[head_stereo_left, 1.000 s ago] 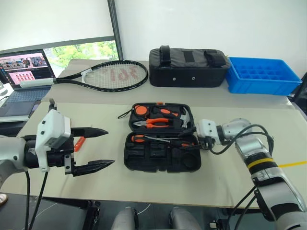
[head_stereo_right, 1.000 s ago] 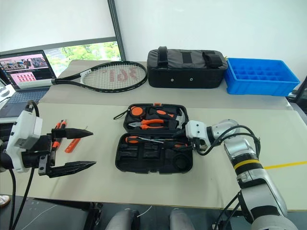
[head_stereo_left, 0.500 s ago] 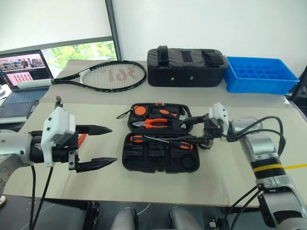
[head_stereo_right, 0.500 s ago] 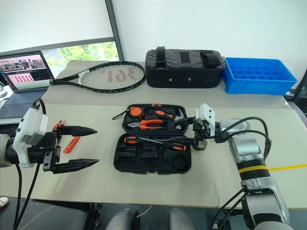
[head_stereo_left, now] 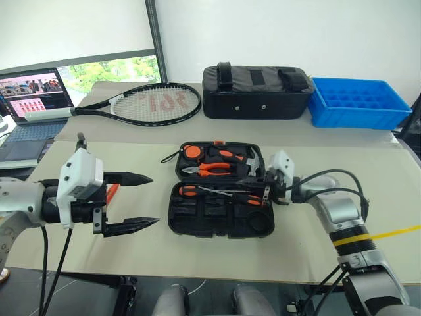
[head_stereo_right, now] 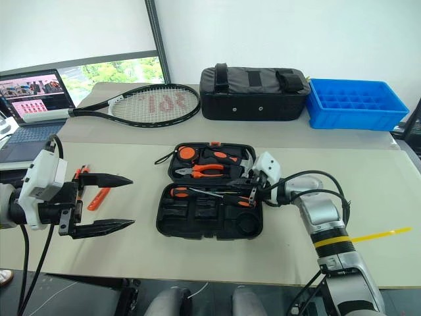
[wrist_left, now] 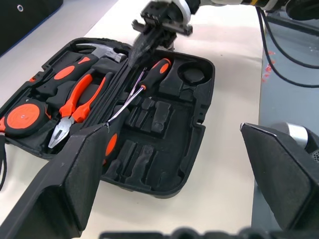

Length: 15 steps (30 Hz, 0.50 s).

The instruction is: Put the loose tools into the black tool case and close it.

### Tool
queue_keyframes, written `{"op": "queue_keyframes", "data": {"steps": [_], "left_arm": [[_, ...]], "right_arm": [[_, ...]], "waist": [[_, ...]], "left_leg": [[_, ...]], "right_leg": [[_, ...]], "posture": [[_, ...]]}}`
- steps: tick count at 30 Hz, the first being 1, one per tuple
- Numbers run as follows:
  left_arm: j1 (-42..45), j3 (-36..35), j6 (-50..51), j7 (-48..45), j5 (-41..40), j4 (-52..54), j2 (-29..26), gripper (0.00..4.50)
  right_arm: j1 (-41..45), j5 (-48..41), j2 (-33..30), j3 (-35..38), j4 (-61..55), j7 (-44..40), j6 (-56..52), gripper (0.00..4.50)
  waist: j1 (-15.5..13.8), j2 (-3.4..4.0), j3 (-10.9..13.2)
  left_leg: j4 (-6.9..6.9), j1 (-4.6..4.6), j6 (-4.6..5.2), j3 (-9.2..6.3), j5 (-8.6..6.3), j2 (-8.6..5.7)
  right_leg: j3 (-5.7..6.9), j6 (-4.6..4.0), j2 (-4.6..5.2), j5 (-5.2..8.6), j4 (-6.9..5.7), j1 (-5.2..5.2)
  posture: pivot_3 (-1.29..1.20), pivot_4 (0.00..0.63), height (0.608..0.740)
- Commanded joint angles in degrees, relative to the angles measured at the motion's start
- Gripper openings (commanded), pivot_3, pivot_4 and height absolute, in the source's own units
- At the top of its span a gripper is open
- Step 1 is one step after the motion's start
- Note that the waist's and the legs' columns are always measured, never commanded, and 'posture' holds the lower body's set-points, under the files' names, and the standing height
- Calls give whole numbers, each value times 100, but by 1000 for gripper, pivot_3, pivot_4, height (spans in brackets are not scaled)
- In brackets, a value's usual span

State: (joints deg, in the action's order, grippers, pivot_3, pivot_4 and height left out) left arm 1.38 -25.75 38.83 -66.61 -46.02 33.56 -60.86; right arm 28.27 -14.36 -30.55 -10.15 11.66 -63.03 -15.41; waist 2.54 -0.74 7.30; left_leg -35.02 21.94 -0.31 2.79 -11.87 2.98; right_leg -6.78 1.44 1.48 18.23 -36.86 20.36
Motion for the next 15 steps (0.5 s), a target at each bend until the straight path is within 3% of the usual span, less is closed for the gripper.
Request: {"op": "queue_keyframes", "data": {"steps": [1, 15], "left_arm": [[28, -102, -135, -30, 36, 19, -87, 4500], [49, -39, -153, 16, 72, 46, -37, 4500]], "right_arm": [[-132, 294, -202, -216, -288, -181, 321, 55], [-66, 767, -301, -373, 78, -316, 1375, 55]], "waist": [[1, 0, 0], [-7, -2, 0]], "left_leg": [[0, 0, 0, 0, 0, 0], [-1, -6, 0, 0, 0, 0]], "right_leg": [[0, 0, 0, 0, 0, 0], [1, 1, 1, 1, 4, -9]], "posture": [[0, 150, 708], [0, 150, 708]]}}
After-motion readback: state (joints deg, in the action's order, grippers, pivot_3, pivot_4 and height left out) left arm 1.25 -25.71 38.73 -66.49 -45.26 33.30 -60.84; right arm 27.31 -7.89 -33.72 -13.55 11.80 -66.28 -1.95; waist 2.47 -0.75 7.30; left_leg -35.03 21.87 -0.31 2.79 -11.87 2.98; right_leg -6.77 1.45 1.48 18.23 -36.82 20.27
